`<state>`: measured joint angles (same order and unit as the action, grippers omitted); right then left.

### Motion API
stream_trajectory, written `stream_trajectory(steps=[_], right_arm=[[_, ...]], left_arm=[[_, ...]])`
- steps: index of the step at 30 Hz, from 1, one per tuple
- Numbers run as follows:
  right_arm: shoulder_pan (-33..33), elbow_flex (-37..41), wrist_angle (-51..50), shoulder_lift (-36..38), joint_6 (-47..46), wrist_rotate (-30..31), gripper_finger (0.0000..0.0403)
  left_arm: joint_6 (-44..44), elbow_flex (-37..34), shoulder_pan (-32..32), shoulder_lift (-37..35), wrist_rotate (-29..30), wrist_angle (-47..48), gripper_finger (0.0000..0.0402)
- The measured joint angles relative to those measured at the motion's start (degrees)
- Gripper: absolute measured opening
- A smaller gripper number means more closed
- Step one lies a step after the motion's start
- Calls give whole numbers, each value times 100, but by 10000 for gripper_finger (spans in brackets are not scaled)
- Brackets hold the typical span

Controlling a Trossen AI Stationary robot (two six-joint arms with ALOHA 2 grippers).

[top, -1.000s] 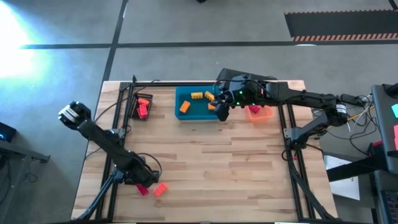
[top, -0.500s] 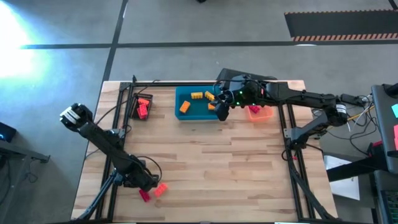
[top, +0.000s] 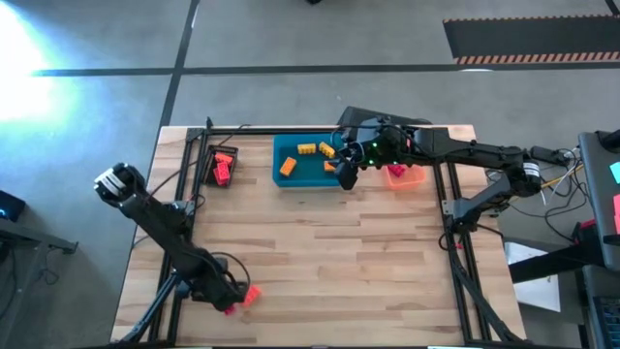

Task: Sort & place blocks by color
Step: Put the red game piece into the orange bin

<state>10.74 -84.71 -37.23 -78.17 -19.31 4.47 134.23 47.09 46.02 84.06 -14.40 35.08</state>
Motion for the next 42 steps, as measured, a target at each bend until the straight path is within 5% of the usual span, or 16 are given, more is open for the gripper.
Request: stream_trajectory(steps=[15,23,29,42], right_arm=[[0,0,2,0,-91,-8,164],[0,0,15,0,-198,-7,164],[0,0,17,0,-254,-4,164],[-76,0,4,0,-546,-7,164]], left_arm=[[-17,-54,-15,758,109,-443,235],[-156,-63,-14,704,146,-431,158],[-1061,-76,-9,564,140,-399,116],[-3405,5,342,-186,328,-465,203]])
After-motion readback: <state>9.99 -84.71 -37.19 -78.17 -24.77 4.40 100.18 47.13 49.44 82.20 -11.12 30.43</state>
